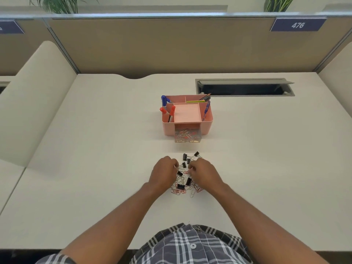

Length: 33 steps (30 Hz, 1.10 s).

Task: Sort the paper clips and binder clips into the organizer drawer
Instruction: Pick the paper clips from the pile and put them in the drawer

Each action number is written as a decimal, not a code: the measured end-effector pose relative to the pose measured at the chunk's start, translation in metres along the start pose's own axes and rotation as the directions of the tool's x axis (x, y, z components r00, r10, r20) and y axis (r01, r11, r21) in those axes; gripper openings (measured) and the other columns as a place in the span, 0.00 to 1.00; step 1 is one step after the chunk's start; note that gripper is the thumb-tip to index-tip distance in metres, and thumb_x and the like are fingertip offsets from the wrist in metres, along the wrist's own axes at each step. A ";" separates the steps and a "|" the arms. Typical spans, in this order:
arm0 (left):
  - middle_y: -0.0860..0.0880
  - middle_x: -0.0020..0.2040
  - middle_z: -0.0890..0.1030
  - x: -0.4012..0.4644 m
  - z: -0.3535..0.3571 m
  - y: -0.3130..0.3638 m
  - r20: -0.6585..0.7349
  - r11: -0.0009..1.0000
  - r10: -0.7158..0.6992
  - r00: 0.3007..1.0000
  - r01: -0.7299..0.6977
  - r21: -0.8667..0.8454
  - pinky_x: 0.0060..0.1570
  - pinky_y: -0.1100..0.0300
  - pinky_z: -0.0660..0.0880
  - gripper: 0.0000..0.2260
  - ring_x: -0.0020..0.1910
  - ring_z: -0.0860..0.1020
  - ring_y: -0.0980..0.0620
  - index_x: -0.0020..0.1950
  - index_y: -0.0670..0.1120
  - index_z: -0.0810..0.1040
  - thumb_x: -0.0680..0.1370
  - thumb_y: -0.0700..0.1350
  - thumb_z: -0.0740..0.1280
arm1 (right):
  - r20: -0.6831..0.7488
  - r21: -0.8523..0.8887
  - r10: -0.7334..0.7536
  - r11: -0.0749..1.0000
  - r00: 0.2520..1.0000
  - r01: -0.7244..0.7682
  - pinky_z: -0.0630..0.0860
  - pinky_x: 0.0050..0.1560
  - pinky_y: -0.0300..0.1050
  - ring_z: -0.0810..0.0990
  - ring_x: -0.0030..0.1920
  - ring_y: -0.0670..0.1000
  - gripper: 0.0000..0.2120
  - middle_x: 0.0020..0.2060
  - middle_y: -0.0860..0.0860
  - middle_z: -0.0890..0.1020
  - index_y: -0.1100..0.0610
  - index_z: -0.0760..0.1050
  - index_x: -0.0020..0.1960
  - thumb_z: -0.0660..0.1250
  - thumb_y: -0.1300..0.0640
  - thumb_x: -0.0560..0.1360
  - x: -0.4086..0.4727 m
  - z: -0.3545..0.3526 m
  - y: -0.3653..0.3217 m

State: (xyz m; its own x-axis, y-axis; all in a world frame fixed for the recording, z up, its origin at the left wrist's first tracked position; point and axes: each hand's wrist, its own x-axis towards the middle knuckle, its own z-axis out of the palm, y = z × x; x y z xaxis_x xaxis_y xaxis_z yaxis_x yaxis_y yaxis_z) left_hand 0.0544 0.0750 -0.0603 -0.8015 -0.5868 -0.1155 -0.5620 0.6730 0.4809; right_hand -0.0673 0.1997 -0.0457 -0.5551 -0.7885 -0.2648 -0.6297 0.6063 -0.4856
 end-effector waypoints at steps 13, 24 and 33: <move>0.48 0.46 0.78 0.002 0.002 -0.001 0.035 0.980 0.153 0.988 -0.156 0.124 0.44 0.53 0.73 0.05 0.46 0.75 0.47 0.50 0.47 0.78 0.78 0.42 0.64 | 0.027 -0.065 -0.060 0.996 0.998 0.062 0.66 0.39 0.44 0.72 0.42 0.52 0.09 0.42 0.50 0.72 0.52 0.67 0.40 0.63 0.62 0.76 0.002 0.015 -0.001; 0.47 0.44 0.77 0.003 -0.002 -0.002 0.077 0.959 0.223 0.972 -0.233 0.162 0.44 0.51 0.73 0.08 0.45 0.75 0.46 0.47 0.45 0.79 0.79 0.45 0.60 | 0.015 0.003 -0.010 1.000 1.000 0.010 0.74 0.42 0.47 0.76 0.42 0.52 0.10 0.41 0.50 0.77 0.52 0.69 0.38 0.62 0.65 0.74 -0.001 0.008 0.004; 0.51 0.39 0.78 0.015 -0.030 0.019 -0.203 0.979 0.084 0.976 -0.119 -0.167 0.39 0.60 0.70 0.06 0.37 0.74 0.53 0.44 0.46 0.78 0.79 0.43 0.62 | -0.320 0.295 -0.022 0.948 0.947 0.122 0.75 0.42 0.44 0.78 0.39 0.49 0.05 0.38 0.46 0.81 0.54 0.77 0.44 0.65 0.60 0.77 0.008 -0.032 -0.008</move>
State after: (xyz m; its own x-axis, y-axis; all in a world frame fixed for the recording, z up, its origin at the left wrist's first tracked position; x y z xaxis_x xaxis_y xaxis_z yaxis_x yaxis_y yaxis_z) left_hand 0.0379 0.0658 -0.0266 -0.7877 -0.6071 0.1040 -0.4203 0.6533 0.6297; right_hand -0.0839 0.1919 -0.0174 -0.6857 -0.7274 0.0265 -0.5038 0.4481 -0.7385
